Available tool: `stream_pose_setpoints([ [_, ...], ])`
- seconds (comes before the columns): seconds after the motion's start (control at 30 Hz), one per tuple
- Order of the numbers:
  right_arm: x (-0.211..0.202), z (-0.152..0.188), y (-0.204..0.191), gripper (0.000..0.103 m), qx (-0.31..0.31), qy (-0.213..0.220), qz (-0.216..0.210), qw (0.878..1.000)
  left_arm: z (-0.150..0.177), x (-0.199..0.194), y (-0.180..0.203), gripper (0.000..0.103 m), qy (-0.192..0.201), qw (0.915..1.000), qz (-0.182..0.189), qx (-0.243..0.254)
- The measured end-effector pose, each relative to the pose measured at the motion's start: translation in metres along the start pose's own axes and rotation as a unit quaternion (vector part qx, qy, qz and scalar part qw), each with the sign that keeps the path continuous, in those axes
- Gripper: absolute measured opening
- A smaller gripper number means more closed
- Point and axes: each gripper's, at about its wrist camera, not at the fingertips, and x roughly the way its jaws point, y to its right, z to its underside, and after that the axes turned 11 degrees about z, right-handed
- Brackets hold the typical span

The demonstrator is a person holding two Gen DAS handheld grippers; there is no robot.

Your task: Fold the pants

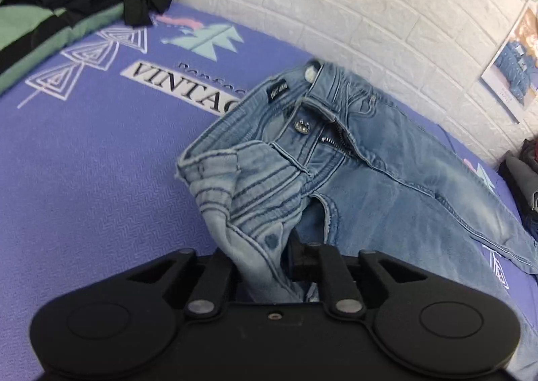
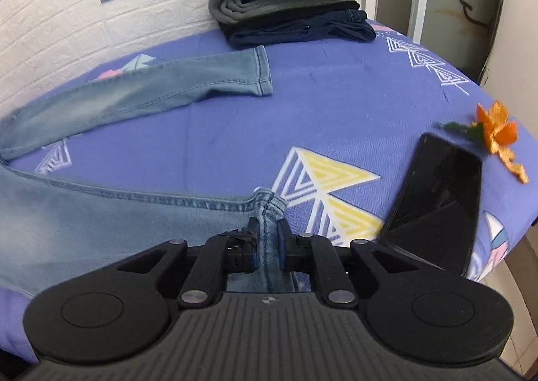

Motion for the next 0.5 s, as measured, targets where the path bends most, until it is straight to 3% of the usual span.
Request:
stream_pose_setpoints([
  [0.03,-0.002,-0.005,-0.003,0.036,-0.011,0.002,0.007,1.0,-0.002,-0.002,0.0,0.038,-0.002,1.0,0.001,-0.002],
  [0.07,-0.006,-0.012,-0.004,0.057,-0.026,0.008,0.019,0.999,-0.006,-0.006,0.002,0.091,-0.009,1.0,0.003,-0.003],
  [0.1,-0.012,-0.02,-0.004,0.081,-0.036,0.025,0.029,0.999,-0.01,-0.012,0.004,0.103,-0.012,0.9999,-0.004,-0.005],
  [0.17,-0.025,-0.035,-0.002,0.098,-0.032,0.077,0.029,0.996,-0.019,-0.032,0.011,0.103,-0.005,1.0,-0.007,-0.002],
  [0.33,-0.018,-0.076,-0.002,0.099,-0.001,0.111,-0.021,0.994,-0.047,-0.082,0.036,0.103,0.053,0.9977,0.032,0.029],
  [0.5,0.009,-0.102,-0.019,0.101,0.006,0.119,-0.048,0.992,-0.089,-0.085,0.059,0.103,0.096,0.9916,0.049,0.071],
])
